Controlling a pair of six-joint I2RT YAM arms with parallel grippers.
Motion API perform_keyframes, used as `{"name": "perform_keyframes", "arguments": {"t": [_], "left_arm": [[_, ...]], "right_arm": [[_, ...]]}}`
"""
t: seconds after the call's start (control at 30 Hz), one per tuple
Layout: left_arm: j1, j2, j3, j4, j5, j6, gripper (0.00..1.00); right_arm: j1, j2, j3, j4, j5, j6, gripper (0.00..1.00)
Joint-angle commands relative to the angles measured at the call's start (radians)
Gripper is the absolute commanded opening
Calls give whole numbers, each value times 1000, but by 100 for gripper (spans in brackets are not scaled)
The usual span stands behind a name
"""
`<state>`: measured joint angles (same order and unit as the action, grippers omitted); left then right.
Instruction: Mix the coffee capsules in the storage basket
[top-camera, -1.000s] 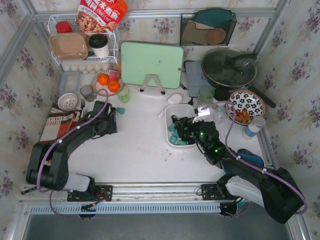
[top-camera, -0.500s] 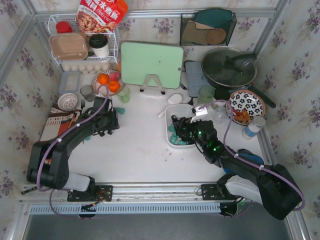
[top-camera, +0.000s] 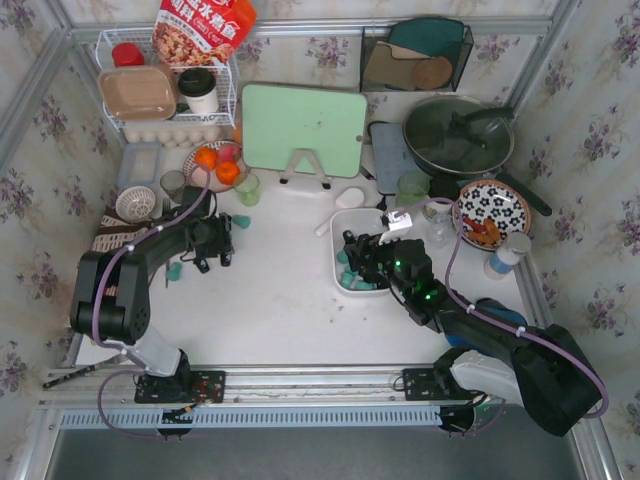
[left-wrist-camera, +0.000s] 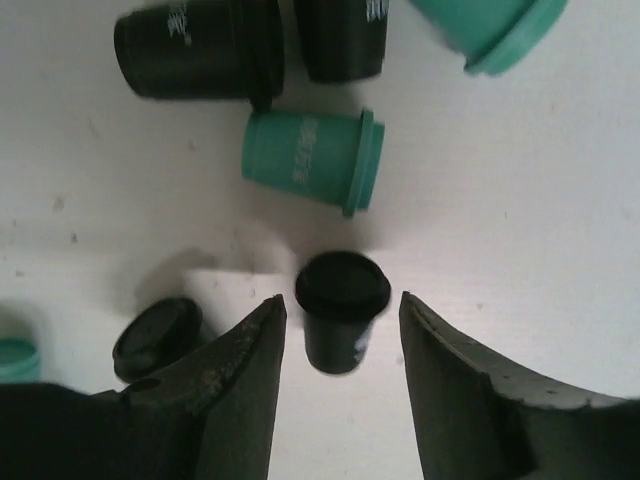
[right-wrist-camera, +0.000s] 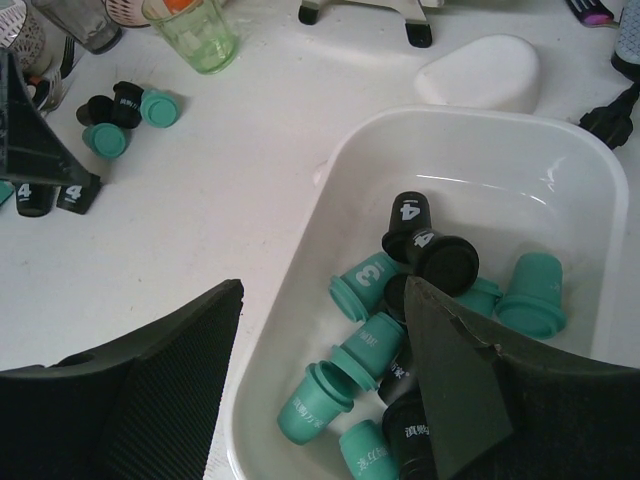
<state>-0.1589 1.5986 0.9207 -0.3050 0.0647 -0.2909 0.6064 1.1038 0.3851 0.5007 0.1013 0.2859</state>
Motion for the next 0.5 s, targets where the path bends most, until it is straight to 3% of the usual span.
{"name": "perform_keyframes", "arguments": {"t": [0.0,0.13,0.47], "left_arm": [[5,70,61,-7,46,-6,51],[3,112,68,-21,88,-3,39],[-29,81,5,-19,33,-21,35]], "right_arm": [[0,-4,6,13,-7,0,73],[0,-1,7,14,-10,1,73],[0,22,12,16,-20,4,73]]}}
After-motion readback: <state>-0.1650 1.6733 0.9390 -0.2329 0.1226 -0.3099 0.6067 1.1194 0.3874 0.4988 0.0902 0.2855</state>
